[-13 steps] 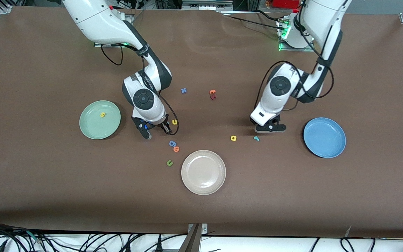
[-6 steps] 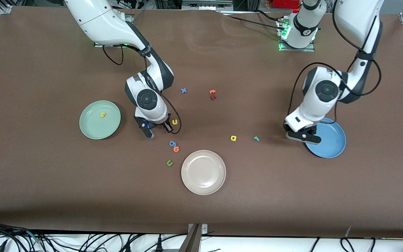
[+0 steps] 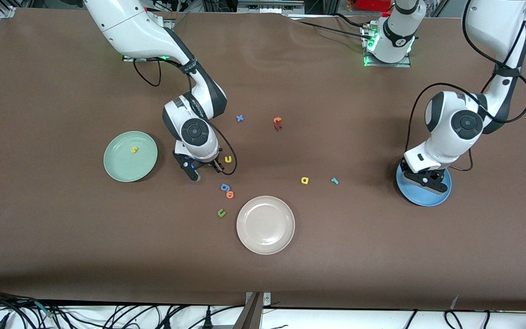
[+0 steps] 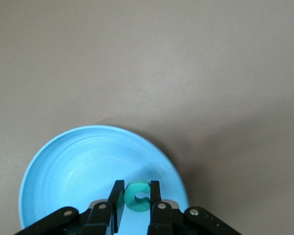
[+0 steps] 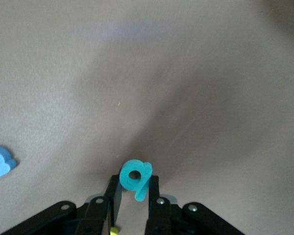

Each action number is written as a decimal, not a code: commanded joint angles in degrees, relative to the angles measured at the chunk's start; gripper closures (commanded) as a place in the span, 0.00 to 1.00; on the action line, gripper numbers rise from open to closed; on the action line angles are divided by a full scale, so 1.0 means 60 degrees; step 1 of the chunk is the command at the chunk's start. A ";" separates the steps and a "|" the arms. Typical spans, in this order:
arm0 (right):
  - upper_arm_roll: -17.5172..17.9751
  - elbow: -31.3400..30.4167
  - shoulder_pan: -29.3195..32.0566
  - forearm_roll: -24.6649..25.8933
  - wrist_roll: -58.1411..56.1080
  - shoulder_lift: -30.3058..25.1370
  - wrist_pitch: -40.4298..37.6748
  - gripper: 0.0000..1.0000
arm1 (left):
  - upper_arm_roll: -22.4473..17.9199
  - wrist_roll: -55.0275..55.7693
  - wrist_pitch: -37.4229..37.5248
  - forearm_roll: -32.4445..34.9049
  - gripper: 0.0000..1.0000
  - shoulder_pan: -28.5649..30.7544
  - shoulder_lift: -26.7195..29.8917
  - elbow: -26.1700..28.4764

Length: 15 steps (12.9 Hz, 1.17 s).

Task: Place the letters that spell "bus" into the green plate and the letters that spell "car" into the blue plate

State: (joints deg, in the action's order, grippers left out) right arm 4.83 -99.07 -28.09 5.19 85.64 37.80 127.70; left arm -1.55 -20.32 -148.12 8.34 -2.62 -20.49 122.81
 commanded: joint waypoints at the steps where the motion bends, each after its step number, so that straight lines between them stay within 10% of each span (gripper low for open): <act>1: -0.0406 0.0589 0.0053 0.0205 -0.1507 -0.0322 -0.1677 0.80 | -0.0063 -0.1122 0.0122 0.0192 0.86 0.0260 -0.0056 0.0053; 9: -0.3030 -0.0202 0.0111 0.0074 -0.6801 -0.0851 -0.2898 0.79 | -0.0094 -0.2019 0.0063 0.0177 0.80 0.0934 -0.0730 0.0083; 10: -0.3060 -0.0347 0.0198 0.0073 -0.6818 -0.0764 -0.2797 0.73 | -0.0094 -0.2019 0.0063 0.0177 0.78 0.0934 -0.0760 0.0083; 12: -0.3061 -0.0393 0.0419 0.0030 -0.6847 -0.0792 -0.2854 0.14 | -0.0094 -0.2005 0.0063 0.0163 0.45 0.0934 -0.0746 0.0039; 13: -0.3017 -0.0393 0.0375 0.0029 -0.6804 -0.0822 -0.2884 0.01 | -0.0065 -0.1990 0.0063 0.0163 0.37 0.0920 -0.0702 0.0024; 15: -0.2900 -0.0335 0.0375 -0.0043 -0.6847 -0.0982 -0.3015 0.01 | 0.0023 -0.1844 0.0063 0.0148 0.32 0.0832 -0.0672 0.0010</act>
State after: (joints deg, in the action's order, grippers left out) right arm -13.44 -100.22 -25.92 5.64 45.69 34.21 110.51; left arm -2.00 -31.66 -147.84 8.34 2.57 -25.20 123.07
